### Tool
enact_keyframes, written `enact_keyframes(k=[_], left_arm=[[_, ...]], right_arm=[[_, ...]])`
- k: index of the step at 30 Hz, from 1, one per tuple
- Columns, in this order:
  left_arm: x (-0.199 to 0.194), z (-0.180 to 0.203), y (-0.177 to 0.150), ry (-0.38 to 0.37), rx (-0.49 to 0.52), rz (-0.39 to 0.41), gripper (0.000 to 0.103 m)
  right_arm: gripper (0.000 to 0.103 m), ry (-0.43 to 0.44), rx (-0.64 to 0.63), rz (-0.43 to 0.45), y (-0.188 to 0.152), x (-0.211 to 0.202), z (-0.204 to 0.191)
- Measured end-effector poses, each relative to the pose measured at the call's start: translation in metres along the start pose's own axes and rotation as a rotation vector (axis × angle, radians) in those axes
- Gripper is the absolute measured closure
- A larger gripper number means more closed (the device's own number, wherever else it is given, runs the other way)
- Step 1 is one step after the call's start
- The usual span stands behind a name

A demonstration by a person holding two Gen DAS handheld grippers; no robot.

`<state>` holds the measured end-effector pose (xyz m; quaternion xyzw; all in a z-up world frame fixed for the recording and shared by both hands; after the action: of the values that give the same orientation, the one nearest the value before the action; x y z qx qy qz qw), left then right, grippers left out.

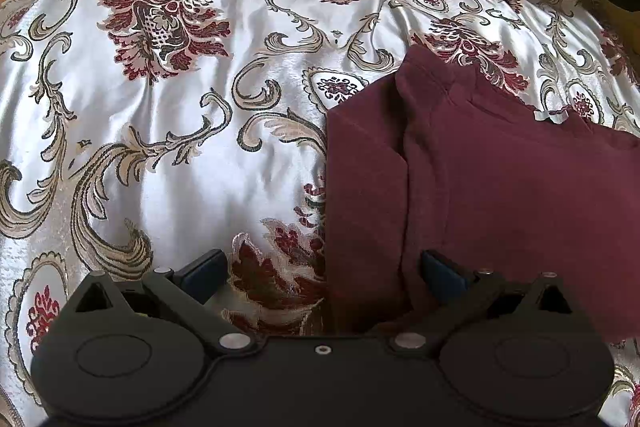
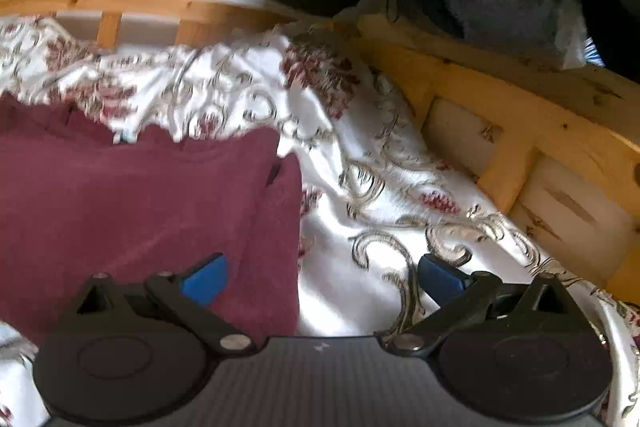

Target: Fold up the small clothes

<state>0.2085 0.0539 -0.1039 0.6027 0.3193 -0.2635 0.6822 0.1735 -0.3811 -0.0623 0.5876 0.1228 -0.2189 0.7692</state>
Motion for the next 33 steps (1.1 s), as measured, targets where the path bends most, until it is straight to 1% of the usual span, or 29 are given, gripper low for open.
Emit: enact_keyframes(k=[3,7,10,13,14,15,17,18,19,21,22,25,33], left_arm=[[0.000,-0.001,-0.002,-0.005,-0.001,0.005,0.001],[0.000,-0.001,-0.003,-0.006,-0.001,0.008,0.001],[-0.001,-0.001,-0.004,-0.009,-0.004,0.009,0.001],[-0.001,-0.001,-0.004,-0.013,-0.004,0.014,0.001],[-0.001,-0.001,-0.005,-0.014,-0.004,0.016,0.001],[-0.001,-0.002,-0.005,-0.015,-0.005,0.016,0.001],[-0.001,-0.002,-0.005,-0.017,-0.008,0.018,0.001],[-0.001,-0.002,-0.006,-0.021,-0.009,0.021,0.000],[-0.001,-0.003,-0.007,-0.026,-0.010,0.027,0.000],[-0.002,-0.005,-0.010,-0.040,-0.011,0.047,0.001],[-0.003,-0.006,-0.012,-0.049,-0.014,0.062,0.001],[-0.003,-0.009,-0.016,-0.070,-0.028,0.093,0.001],[-0.004,-0.010,-0.018,-0.078,-0.024,0.116,0.001]], right_arm=[[0.000,0.053,0.017,0.066,0.008,-0.013,-0.011],[0.000,0.168,-0.043,0.125,0.017,-0.029,-0.045],[0.000,0.260,-0.071,0.116,0.021,-0.032,-0.073],[0.000,0.341,-0.071,0.100,0.026,-0.032,-0.098],[0.000,0.375,-0.094,0.095,0.025,-0.031,-0.107],[0.000,0.391,-0.125,0.087,0.023,-0.031,-0.114],[0.000,0.383,-0.190,0.050,0.015,-0.026,-0.127],[0.000,0.382,-0.198,0.025,0.009,-0.022,-0.129],[0.000,0.397,-0.179,-0.008,0.004,-0.018,-0.128],[0.000,0.426,-0.087,-0.061,-0.007,-0.011,-0.124],[0.001,0.434,-0.053,-0.066,-0.009,-0.010,-0.122],[0.001,0.428,-0.059,-0.054,-0.010,-0.008,-0.123],[0.001,0.435,-0.044,-0.044,-0.014,-0.008,-0.121]])
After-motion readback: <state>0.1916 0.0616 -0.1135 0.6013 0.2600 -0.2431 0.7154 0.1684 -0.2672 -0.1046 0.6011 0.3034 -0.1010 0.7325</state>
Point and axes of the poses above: each gripper's, at about its wrist camera, not at the fingertips, and x roughly the way its jaws point, z to its right, y to its top, the point moved 4 cm from there along x, roughly the way its jaws point
